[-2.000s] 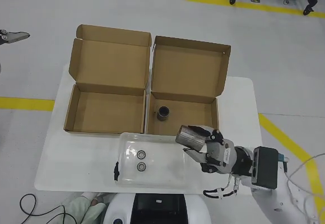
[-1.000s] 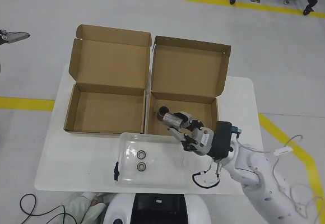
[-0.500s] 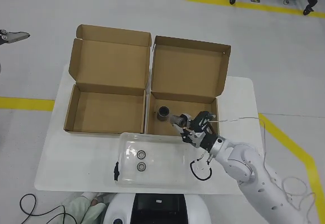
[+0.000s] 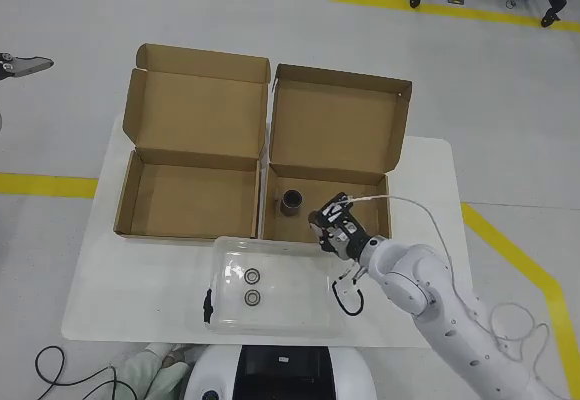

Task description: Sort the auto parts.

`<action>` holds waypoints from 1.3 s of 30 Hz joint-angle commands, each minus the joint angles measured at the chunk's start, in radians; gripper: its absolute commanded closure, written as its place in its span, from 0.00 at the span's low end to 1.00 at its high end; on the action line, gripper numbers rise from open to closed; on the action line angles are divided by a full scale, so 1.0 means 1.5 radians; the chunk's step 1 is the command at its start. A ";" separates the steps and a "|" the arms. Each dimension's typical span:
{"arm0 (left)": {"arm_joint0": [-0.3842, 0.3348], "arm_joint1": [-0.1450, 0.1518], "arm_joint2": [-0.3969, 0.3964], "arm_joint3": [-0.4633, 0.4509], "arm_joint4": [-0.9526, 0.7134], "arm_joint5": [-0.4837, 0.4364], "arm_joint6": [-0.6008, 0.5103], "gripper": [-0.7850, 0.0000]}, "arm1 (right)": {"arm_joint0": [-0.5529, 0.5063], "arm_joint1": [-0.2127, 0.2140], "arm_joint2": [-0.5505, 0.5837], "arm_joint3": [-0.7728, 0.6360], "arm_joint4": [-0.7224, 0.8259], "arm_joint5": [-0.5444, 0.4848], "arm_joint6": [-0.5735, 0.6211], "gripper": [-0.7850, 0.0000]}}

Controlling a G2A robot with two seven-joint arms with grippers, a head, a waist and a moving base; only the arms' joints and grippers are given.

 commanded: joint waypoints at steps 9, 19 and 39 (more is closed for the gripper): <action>0.000 0.000 0.000 0.000 0.000 0.000 0.000 0.00 | 0.070 -0.020 -0.041 0.047 0.002 0.019 0.082 1.00; 0.000 0.000 0.000 0.000 0.000 0.000 0.000 0.00 | 0.128 -0.040 -0.074 0.103 0.003 0.017 0.133 1.00; 0.000 0.000 0.000 0.000 0.000 0.000 0.000 0.00 | 0.199 -0.082 -0.124 0.226 0.024 0.026 0.126 0.64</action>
